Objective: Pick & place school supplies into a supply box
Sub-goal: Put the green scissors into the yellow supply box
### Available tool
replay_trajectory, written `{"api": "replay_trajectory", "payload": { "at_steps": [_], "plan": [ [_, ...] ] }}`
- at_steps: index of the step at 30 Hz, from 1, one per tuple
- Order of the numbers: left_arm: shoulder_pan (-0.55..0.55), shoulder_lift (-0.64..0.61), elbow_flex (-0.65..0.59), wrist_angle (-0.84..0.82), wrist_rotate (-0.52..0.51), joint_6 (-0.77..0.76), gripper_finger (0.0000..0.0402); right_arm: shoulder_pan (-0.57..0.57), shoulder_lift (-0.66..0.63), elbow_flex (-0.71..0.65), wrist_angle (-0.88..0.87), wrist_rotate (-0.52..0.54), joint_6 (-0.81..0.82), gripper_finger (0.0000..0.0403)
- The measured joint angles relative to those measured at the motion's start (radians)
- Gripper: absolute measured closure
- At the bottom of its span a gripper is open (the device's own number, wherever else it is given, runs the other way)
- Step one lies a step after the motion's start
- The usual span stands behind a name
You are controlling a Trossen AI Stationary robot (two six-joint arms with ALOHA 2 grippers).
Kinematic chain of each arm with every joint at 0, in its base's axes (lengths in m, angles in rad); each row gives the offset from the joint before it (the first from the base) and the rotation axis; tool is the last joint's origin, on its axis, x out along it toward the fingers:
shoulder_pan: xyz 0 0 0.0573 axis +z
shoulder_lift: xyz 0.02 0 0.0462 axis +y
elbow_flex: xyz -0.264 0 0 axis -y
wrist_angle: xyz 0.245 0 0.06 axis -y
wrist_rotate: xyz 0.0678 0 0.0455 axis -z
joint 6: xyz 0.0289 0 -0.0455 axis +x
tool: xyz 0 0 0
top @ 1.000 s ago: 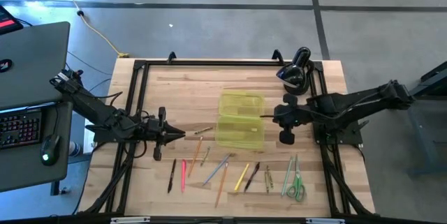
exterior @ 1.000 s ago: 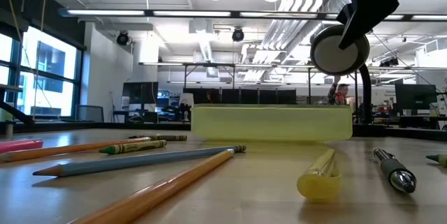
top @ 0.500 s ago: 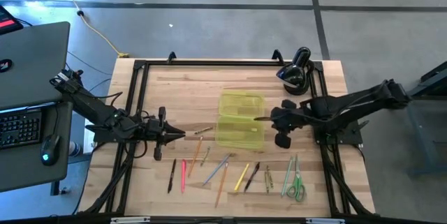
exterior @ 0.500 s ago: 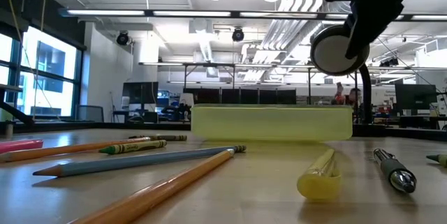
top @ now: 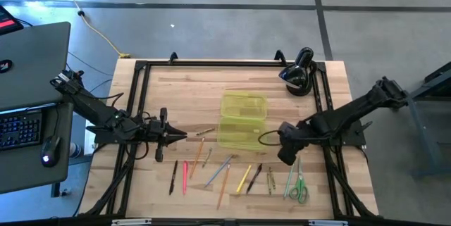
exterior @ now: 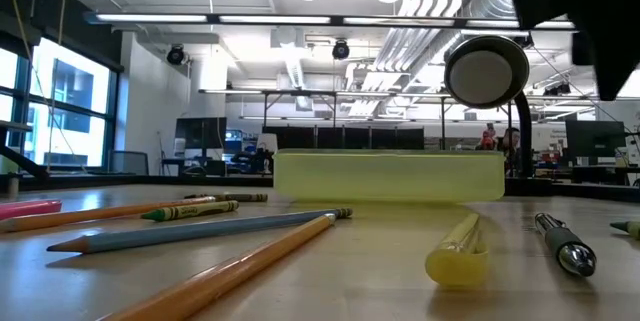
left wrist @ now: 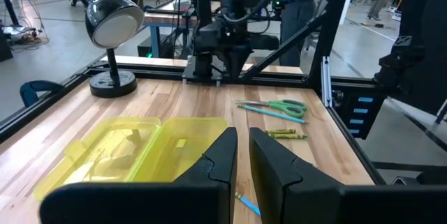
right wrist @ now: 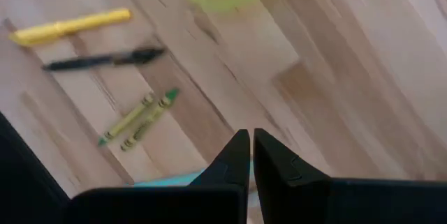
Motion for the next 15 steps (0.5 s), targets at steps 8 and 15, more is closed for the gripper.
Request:
{"api": "replay_trajectory", "payload": {
  "at_steps": [8, 15],
  "plan": [
    [0.0, 0.0, 0.0, 0.0, 0.0, 0.0, 0.033, 0.105, 0.0, 0.067, -0.026, 0.111, 0.223, 0.0402],
    [0.0, 0.0, 0.0, 0.0, 0.0, 0.0, 0.033, 0.157, 0.029, 0.068, -0.052, 0.062, 0.395, 0.0402]
  ]
}}
